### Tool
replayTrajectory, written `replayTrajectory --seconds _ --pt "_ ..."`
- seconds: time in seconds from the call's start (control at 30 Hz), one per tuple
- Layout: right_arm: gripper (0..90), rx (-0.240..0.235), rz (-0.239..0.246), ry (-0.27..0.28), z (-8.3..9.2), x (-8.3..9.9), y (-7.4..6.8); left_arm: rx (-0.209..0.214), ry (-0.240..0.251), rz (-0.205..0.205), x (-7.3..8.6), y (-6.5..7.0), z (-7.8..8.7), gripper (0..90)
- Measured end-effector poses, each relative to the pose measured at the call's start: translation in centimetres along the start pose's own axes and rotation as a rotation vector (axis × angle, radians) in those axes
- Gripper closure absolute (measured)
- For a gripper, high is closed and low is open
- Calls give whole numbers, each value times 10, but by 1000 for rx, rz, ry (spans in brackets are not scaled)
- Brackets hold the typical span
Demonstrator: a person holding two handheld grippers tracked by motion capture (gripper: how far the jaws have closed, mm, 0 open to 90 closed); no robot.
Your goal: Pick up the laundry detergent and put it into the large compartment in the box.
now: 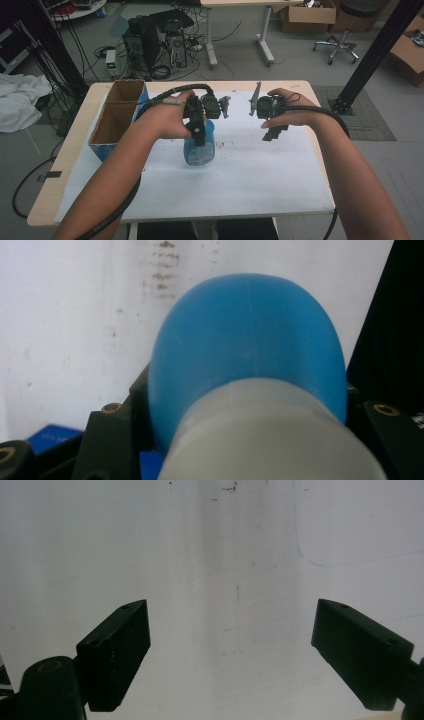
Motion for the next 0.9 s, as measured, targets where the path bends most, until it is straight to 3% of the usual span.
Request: replayTrajectory --seconds 0.27,0.7,0.9 --pt "159 2 5 3 2 0 -1 24 21 180 15 -11 32 392" --pt "159 2 14 5 4 -3 -3 -10 50 420 40 -24 89 391" --pt "159 2 18 4 5 -4 -2 -14 78 560 59 -35 117 391"
Point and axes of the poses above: each handheld gripper's, and its own axes: z roughly backward along the jaws, x roughly out of its underside, y roughly to its right, the point moved 1 cm from there along -z, roughly forward along the jaws, and after that the axes turned 6 degrees about x, right-handed, at the moved point
